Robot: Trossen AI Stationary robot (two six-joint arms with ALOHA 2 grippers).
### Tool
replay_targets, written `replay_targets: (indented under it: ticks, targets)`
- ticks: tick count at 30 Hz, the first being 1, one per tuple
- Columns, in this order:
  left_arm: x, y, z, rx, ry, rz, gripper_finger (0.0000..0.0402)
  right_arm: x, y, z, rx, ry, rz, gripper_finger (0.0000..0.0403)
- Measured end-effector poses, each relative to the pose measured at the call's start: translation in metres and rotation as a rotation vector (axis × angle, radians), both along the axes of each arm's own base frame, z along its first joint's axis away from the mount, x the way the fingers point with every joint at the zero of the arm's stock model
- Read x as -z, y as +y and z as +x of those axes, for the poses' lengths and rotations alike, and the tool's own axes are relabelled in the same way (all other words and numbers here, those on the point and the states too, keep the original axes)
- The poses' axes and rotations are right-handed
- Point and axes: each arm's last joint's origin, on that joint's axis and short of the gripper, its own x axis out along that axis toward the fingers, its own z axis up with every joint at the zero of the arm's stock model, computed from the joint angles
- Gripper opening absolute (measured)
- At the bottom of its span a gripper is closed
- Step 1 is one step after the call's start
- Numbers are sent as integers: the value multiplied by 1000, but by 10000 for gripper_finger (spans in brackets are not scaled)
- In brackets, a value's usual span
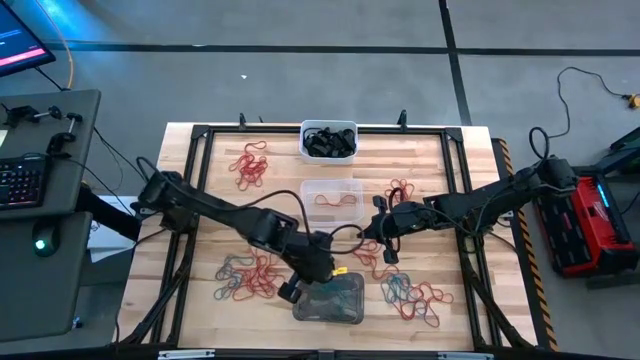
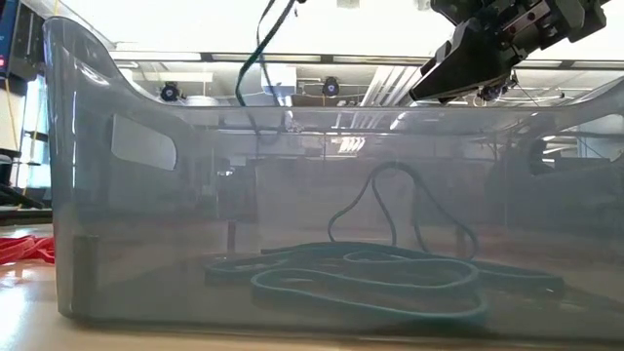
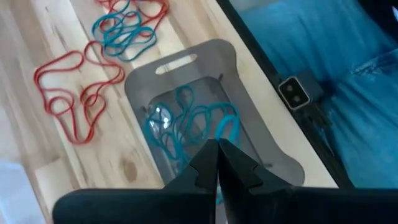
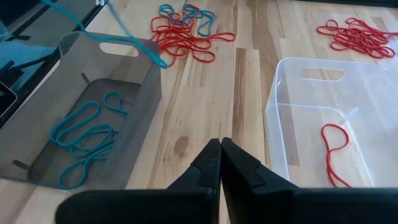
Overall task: Sort rubber bands into baskets
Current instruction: Put the blue rubber band into the black bin
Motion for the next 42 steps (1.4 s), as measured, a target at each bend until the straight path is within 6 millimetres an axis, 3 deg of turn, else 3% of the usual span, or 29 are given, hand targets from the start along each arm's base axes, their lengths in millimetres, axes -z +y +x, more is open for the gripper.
replay_targets:
  ticks: [12,23,34,42]
  targets:
    - [-3,-4,8,16,-61,-80,0,1,0,0,2,9,1,0]
    - [17,7,23,28,-52,-51,0,2,0,-1,0,18,-3,0]
    - [51,14,40,130,38,-167,0,3,0,-2,-1,39,-11,0]
    - [56,23,42,102,67,-158,9,4,-1,-3,0,51,-12,0]
